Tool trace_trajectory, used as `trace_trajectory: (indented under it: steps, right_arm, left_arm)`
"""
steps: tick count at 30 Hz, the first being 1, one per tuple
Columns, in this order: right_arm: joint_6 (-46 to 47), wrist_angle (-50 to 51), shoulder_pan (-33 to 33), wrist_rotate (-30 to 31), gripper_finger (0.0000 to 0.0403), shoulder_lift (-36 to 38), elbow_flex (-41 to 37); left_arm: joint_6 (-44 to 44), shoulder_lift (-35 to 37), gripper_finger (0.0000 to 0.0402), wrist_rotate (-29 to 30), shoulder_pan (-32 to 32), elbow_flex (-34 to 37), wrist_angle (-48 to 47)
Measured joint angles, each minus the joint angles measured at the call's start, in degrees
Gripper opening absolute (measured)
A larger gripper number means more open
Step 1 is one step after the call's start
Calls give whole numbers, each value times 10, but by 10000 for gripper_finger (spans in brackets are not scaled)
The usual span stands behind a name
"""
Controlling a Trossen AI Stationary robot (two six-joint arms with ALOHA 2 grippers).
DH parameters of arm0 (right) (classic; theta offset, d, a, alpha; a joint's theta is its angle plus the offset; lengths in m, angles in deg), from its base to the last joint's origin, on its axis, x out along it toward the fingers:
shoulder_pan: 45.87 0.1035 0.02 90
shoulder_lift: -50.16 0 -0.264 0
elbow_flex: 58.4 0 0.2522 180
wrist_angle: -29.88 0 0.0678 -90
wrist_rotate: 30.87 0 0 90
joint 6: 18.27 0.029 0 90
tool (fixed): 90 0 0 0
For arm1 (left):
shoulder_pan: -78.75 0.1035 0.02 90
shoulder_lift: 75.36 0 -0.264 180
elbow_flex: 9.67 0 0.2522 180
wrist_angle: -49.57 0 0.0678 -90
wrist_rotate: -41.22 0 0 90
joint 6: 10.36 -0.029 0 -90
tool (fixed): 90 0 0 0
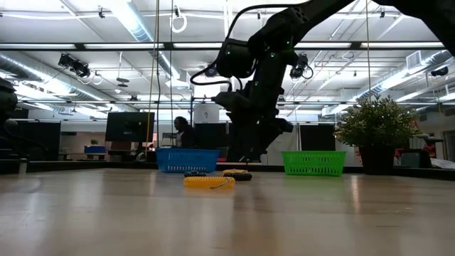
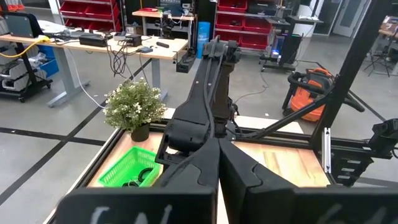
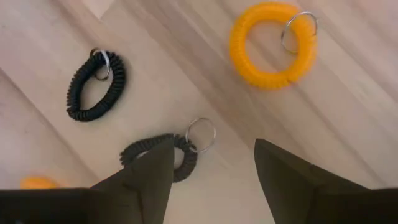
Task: Sort spring keychains
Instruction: Put the black spring keychain into the green bin
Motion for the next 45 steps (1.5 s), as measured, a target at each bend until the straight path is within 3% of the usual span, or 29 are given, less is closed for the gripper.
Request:
trace_trajectory:
  steps: [7,22,27,35,45]
  right_arm:
    - [5,-12,0,-40,224,-18,-1]
    - [13,-29,-3,-42,218,-46,0]
    - [14,-39,-4,-42,166,-46,0]
    - [-4,-43,-4,-43,13,-45,0]
    - [-5,-9,9,-42,3,3,-1]
  left_arm:
    - [0,0,7,0,0,0,-1]
    - [-1,0,7,6,0,0,-8]
    - [0,0,7,7,0,0,-8]
    - [0,0,7,6,0,0,-8]
    - [0,0,7,6,0,0,-8]
